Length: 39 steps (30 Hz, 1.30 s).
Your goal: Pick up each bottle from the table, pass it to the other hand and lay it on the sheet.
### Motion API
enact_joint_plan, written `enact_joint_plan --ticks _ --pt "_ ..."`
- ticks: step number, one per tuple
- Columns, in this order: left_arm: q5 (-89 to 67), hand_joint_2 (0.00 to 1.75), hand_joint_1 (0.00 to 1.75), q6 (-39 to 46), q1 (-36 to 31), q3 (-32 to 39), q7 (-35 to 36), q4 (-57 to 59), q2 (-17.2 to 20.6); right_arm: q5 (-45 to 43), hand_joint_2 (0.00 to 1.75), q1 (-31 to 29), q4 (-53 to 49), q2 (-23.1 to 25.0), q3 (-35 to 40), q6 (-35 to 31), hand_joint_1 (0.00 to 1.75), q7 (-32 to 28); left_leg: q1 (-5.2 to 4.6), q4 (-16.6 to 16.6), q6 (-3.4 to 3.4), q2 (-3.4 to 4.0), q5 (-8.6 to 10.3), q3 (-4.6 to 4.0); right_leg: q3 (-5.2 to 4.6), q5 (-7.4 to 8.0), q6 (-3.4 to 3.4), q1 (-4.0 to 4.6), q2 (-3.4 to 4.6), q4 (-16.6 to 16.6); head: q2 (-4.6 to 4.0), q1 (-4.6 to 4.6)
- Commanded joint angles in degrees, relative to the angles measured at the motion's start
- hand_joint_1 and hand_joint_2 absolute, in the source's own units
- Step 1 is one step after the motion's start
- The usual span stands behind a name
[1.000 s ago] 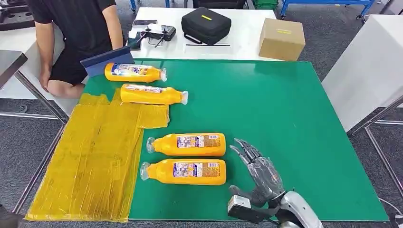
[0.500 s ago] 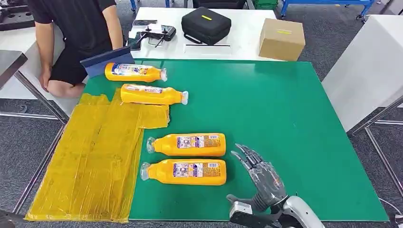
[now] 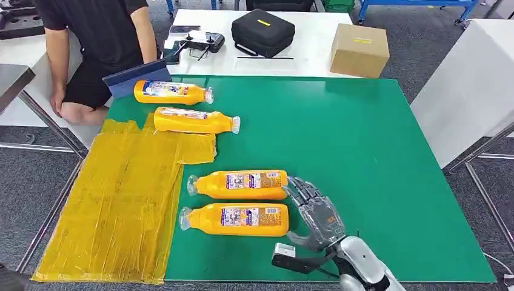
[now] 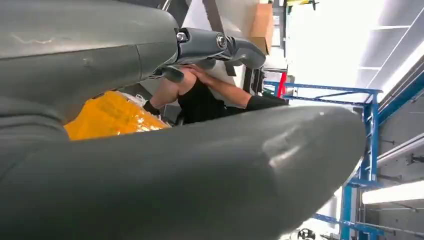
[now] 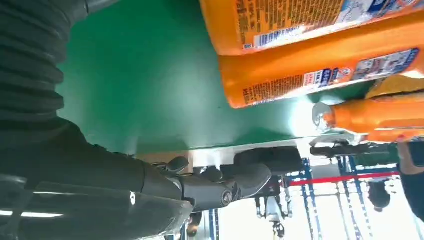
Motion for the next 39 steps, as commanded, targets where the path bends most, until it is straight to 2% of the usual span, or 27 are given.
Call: enact_joint_plan --ticks 1,2,3,4,5,6,7,9,11,16,21,27,33,39 --pt "-4.15 0.0 0.0 3.81 -7.35 -7.87 3.76 4.59 -0.81 9.98 1.75 -3.74 -1.84 12.83 3.89 6.38 0.0 12.49 0.08 0.02 -0.28 0.07 0.0 0.02 -0.03 0.0 -0.19 0.07 0.04 0.05 0.0 0.02" --pt "-4.07 0.0 0.0 6.01 -7.35 -9.98 4.15 6.61 2.75 9.86 1.75 -2.12 -4.53 10.85 4.39 7.16 0.0 11.99 0.11 0.02 -0.37 -0.03 0.02 0.04 0.02 -0.03 -0.26 0.1 -0.08 0.06 0.0 0.02" --pt "-3.34 0.0 0.0 6.59 -6.89 -10.43 3.67 7.16 4.15 8.99 1.75 -2.02 -4.6 10.0 4.56 7.07 0.0 11.04 0.09 -0.01 -0.26 -0.27 0.09 0.06 0.01 -0.06 -0.19 0.06 -0.32 0.01 0.0 0.02" --pt "0.08 0.0 0.0 7.3 -4.43 -10.59 1.66 7.94 7.39 6.42 1.75 -3.58 -1.64 8.37 4.72 5.49 0.0 8.44 0.1 -0.05 -0.32 -0.44 0.1 0.25 0.04 -0.13 -0.23 0.06 -0.51 -0.04 0.0 0.02" --pt "0.58 0.0 0.0 7.03 -3.91 -10.26 1.25 7.97 7.59 6.19 1.75 -3.8 -1.14 8.23 4.61 5.21 0.0 7.9 0.11 -0.09 -0.25 -0.31 0.11 0.24 -0.41 -0.07 -0.24 0.0 -0.35 -0.09 0.0 0.04" --pt "1.36 0.0 0.0 6.44 -3.19 -9.85 0.74 8.03 7.94 5.52 1.75 -4.48 0.41 8.14 4.55 4.52 0.0 6.31 0.09 -0.16 -0.32 -0.22 0.09 0.29 -0.4 -0.05 -0.27 -0.05 -0.23 -0.12 0.0 0.0" --pt "1.87 0.0 0.0 6.04 -2.66 -9.7 0.45 8.25 8.2 5.01 1.75 -5.1 1.93 8.26 4.87 3.84 0.0 4.99 0.02 -0.19 -0.2 -0.1 0.05 0.23 0.11 -0.03 -0.16 -0.07 -0.14 -0.11 0.0 0.0" --pt "2.16 0.0 0.0 5.92 -2.09 -9.39 -0.17 8.11 7.99 3.97 1.75 -5.93 2.97 8.38 5.86 3.46 0.0 2.86 0.15 -0.11 -0.41 0.17 -0.02 0.3 0.22 -0.03 -0.23 0.13 0.09 -0.05 0.0 0.02" --pt "2.36 0.0 0.0 5.83 -1.4 -9.18 -0.42 7.15 7.49 3.87 1.75 -6.65 2.74 8.96 7.5 3.79 0.0 2.7 0.1 -0.06 -0.26 0.07 0.07 0.12 0.07 0.0 -0.13 0.09 0.01 0.02 0.0 0.04" --pt "2.33 0.0 0.0 6.06 -1.67 -9.38 -0.42 7.04 7.25 2.7 1.75 -5.96 0.3 7.97 9.8 5.07 0.0 2.86 0.12 -0.04 -0.41 -0.06 0.08 0.16 0.1 -0.04 -0.25 0.1 -0.09 0.03 0.0 0.02" --pt "2.07 0.0 0.0 6.01 -1.05 -9.39 -0.25 5.46 6.14 4.46 1.75 -4.14 -4.31 6.99 13.58 8.21 0.0 6.79 0.11 -0.02 -0.34 -0.08 0.06 0.07 0.02 -0.05 -0.2 0.09 -0.1 0.04 0.0 0.04" --pt "2.05 0.0 0.0 6.1 -2.34 -9.63 -0.07 6.99 6.83 4.81 1.75 -5.74 -1.01 7.54 14.14 9.21 0.0 7.9 0.1 -0.05 -0.34 -0.12 0.08 0.12 0.07 -0.03 -0.19 0.09 -0.14 0.0 0.0 0.02" --pt "2.55 0.0 0.0 7.12 -2.16 -9.74 0.36 5.68 6.52 6.69 1.75 -6.19 -0.56 5.66 16.04 9.38 0.0 11.14 0.11 -0.05 -0.35 -0.11 0.08 0.13 0.09 -0.02 -0.19 0.1 -0.13 -0.01 0.0 0.02" --pt "2.68 0.0 0.0 7.48 -0.98 -9.34 0.49 4.69 6.14 7.14 1.75 -6.15 -0.12 4.0 16.24 9.09 0.0 11.79 0.09 -0.04 -0.27 -0.12 0.09 0.08 0.03 -0.01 -0.14 0.08 -0.12 0.0 0.0 0.02"
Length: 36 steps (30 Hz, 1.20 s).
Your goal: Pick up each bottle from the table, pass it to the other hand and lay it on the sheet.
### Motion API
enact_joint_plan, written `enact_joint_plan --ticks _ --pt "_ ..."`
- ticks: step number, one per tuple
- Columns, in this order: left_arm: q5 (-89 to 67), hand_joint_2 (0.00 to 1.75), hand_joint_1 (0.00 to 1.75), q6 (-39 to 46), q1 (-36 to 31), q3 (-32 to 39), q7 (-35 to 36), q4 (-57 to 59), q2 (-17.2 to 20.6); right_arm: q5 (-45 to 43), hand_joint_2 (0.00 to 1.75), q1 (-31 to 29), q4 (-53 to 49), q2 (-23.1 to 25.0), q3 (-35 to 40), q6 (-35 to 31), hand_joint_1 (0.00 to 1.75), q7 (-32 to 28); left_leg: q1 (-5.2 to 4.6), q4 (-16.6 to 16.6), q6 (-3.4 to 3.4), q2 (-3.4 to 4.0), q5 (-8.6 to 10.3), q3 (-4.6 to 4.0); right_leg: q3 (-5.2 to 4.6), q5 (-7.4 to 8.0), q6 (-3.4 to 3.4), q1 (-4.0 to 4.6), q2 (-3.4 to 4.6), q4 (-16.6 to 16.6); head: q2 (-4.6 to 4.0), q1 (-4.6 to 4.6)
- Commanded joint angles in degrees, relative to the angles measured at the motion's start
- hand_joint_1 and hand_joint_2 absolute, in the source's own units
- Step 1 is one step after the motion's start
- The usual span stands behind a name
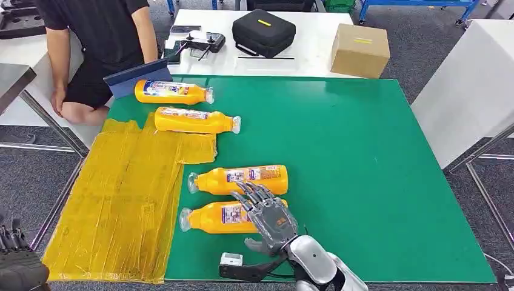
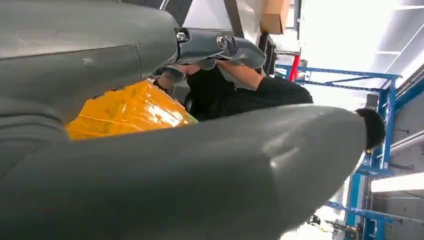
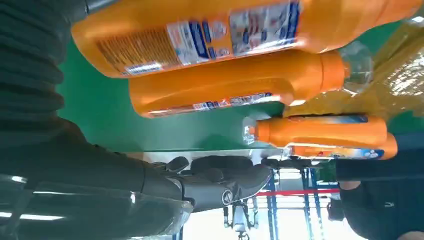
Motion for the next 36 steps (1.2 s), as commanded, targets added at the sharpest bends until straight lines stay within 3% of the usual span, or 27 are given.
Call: enact_joint_plan --ticks 1,20,36 --pt "0.44 0.0 0.0 0.59 0.63 0.05 0.54 0.29 0.6 0.72 1.75 -1.85 3.46 -3.72 3.21 -0.16 0.0 1.49 0.07 -0.03 -0.28 0.08 -0.07 0.16 0.17 -0.03 -0.17 0.06 0.04 -0.07 0.0 0.0" --pt "2.37 0.0 0.0 0.95 0.79 1.07 1.0 -1.09 0.99 1.86 1.75 -0.66 2.44 -4.25 2.17 1.0 0.0 3.36 0.03 -0.03 -0.16 0.04 -0.02 0.07 0.07 -0.01 -0.1 0.03 0.02 -0.04 0.0 0.0" --pt "2.73 0.0 0.0 0.99 0.83 1.19 1.1 -1.04 1.18 1.32 1.75 -2.38 9.34 -2.77 0.84 1.98 0.0 3.4 0.05 -0.04 -0.21 0.11 -0.03 0.11 0.1 0.0 -0.13 0.05 0.09 -0.06 0.0 0.0"
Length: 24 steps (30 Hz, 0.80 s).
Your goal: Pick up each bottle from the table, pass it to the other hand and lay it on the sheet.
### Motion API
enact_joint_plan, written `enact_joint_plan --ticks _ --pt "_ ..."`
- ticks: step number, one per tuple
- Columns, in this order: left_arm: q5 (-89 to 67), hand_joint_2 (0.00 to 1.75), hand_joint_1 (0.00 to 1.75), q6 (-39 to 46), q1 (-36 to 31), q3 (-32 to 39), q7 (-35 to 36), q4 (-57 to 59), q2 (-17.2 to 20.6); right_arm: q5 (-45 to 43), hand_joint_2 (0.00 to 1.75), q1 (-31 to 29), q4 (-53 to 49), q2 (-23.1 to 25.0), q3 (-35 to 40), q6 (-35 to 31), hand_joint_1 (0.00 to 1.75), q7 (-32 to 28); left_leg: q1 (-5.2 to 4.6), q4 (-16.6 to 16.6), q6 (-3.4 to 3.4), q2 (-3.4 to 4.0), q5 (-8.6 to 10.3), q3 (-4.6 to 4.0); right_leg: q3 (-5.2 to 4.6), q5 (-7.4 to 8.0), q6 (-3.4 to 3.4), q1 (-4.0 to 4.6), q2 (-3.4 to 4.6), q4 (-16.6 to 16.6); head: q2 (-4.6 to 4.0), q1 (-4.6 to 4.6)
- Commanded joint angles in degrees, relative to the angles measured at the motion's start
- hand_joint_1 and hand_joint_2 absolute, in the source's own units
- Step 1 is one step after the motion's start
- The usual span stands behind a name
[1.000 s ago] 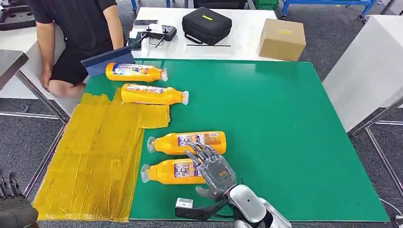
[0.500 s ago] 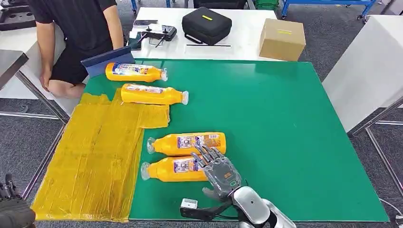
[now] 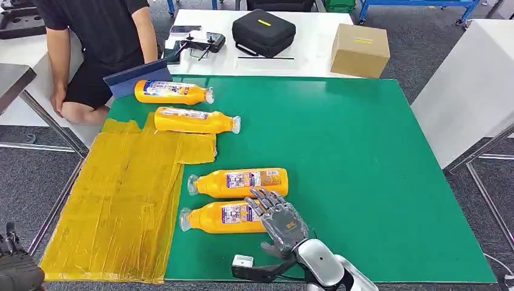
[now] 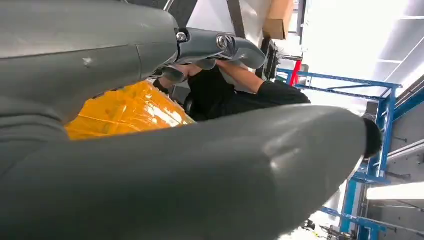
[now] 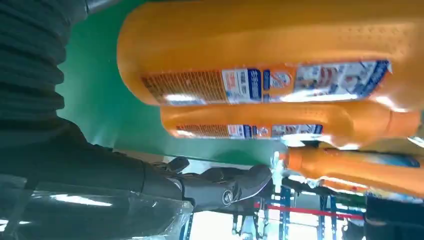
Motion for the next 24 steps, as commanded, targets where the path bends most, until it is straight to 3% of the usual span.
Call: enact_joint_plan --ticks 1,7,24 --pt "0.21 0.0 0.0 0.08 -0.58 1.0 0.43 0.82 1.16 -0.61 1.75 -2.2 7.42 1.55 -0.8 0.64 0.0 0.18 0.07 -0.04 -0.28 0.13 -0.05 0.15 0.13 -0.01 -0.17 0.06 0.1 -0.05 0.0 0.0" --pt "0.05 0.0 0.0 0.11 -1.67 0.6 0.73 1.84 1.73 0.37 1.75 -1.08 8.46 3.53 -3.36 1.14 0.0 1.5 0.05 -0.05 -0.18 0.03 0.0 0.09 0.08 0.0 -0.11 0.04 0.01 -0.06 0.0 0.0" --pt "0.05 0.0 0.0 0.11 -1.67 0.6 0.73 1.84 1.73 0.37 1.75 -1.08 8.46 3.53 -3.36 1.14 0.0 1.5 0.04 -0.04 -0.17 0.03 -0.01 0.08 0.07 0.0 -0.1 0.03 0.01 -0.05 0.0 0.0"
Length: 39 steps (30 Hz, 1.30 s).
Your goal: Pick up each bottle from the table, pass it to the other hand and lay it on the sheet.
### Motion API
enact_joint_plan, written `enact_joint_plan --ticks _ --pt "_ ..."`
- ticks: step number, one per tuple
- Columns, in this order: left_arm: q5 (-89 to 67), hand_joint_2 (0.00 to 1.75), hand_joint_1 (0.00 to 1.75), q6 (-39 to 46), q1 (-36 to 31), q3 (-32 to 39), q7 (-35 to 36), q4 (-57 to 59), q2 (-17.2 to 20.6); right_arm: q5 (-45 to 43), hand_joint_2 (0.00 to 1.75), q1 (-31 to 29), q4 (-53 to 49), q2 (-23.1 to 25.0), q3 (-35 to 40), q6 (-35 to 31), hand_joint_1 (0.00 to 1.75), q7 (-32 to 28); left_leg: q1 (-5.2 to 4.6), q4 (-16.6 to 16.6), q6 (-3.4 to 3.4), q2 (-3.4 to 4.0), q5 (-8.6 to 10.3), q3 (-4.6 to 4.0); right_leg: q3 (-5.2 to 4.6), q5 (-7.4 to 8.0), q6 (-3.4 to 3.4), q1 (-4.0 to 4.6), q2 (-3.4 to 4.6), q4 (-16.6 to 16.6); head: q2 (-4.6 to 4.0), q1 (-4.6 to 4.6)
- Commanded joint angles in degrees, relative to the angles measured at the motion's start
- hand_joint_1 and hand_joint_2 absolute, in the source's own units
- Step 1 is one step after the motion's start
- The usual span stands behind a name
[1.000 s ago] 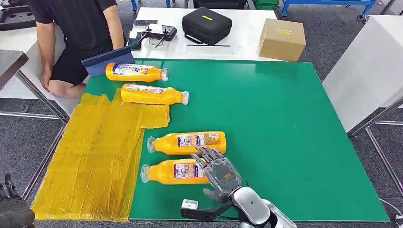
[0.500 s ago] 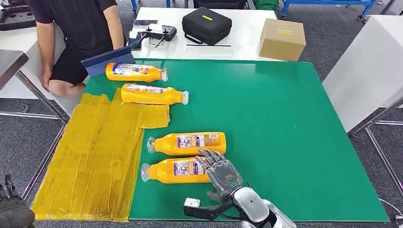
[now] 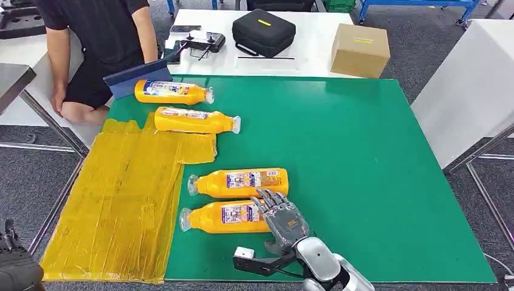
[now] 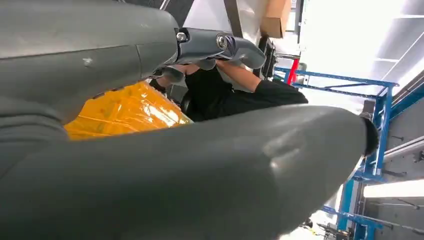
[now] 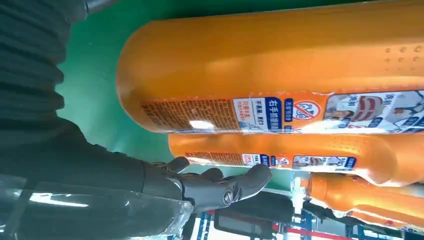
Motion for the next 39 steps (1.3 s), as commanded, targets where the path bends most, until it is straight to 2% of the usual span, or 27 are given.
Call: enact_joint_plan --ticks 1,8,17,29,30,31,32,33,35,39 --pt "-0.02 0.0 0.0 0.13 -0.82 0.57 0.4 1.84 1.27 0.05 1.75 -0.8 3.32 0.93 -0.83 0.57 0.0 0.03 0.07 -0.05 -0.29 0.06 -0.03 0.14 0.13 -0.02 -0.18 0.06 0.03 -0.06 0.0 0.0" --pt "-0.45 0.0 0.0 -0.97 0.11 0.18 0.71 2.14 1.48 1.5 1.75 0.58 3.41 2.55 -3.67 1.42 0.0 -0.1 0.04 -0.06 -0.24 0.07 -0.04 0.14 0.13 -0.02 -0.15 0.04 0.04 -0.06 0.0 0.0" --pt "-0.48 0.0 0.0 -0.97 -0.25 -0.76 0.95 1.56 1.53 -0.58 1.75 -0.16 9.8 2.63 -4.8 1.77 0.0 -1.59 0.06 -0.07 -0.21 0.01 -0.01 0.14 0.15 0.0 -0.12 0.05 -0.02 -0.09 0.0 0.0" --pt "0.11 0.0 0.0 -1.02 -0.82 -1.43 0.93 3.58 2.47 -4.66 1.75 -7.99 22.96 4.8 -2.97 2.51 0.0 -4.2 0.08 -0.08 -0.26 0.13 0.02 0.31 0.13 0.04 -0.17 0.06 0.04 -0.11 0.0 0.0" --pt "0.38 0.0 0.0 -0.93 -1.23 -1.69 0.72 3.94 2.78 -5.46 1.75 -8.78 24.55 4.81 -2.45 2.51 0.0 -4.54 0.06 -0.08 -0.2 0.1 0.02 0.39 -0.13 0.02 -0.14 0.03 0.03 -0.09 0.0 0.0" --pt "0.62 0.0 0.0 -0.85 -1.57 -1.78 0.59 4.13 2.93 -5.83 1.75 -9.14 25.19 4.77 -2.19 2.35 0.49 -4.76 0.09 -0.11 -0.29 0.1 0.04 0.41 -0.17 0.05 -0.2 0.05 0.02 -0.13 0.0 0.0" --pt "0.65 0.0 0.0 -0.8 -1.71 -1.85 0.59 4.2 3.08 -6.26 1.75 -9.31 25.64 4.74 -2.19 2.33 1.59 -4.99 0.07 -0.1 -0.27 0.1 -0.02 0.45 -0.19 0.03 -0.16 0.03 0.03 -0.12 0.0 0.0" --pt "0.83 0.0 0.0 -0.6 -1.89 -1.94 0.51 4.29 3.19 -7.06 1.75 -9.8 26.78 4.69 -1.81 2.39 1.66 -5.42 0.09 -0.13 -0.36 0.08 0.03 0.45 -0.2 0.08 -0.22 0.04 0.0 -0.16 0.0 -0.02" --pt "0.96 0.0 0.0 -0.36 -1.77 -1.9 0.38 4.17 3.17 -7.44 1.75 -10.13 27.39 4.47 -1.35 2.17 1.69 -5.66 0.12 -0.13 -0.37 0.05 0.02 0.45 -0.2 0.06 -0.24 0.04 -0.03 -0.16 0.0 0.0" --pt "1.41 0.0 0.0 0.0 -1.71 -1.67 0.05 3.9 3.05 -8.12 1.75 -10.57 27.92 4.07 -0.56 2.08 1.69 -5.97 0.1 -0.1 -0.25 0.12 -0.04 0.62 -0.06 0.03 -0.17 0.03 0.04 -0.12 0.0 0.0"
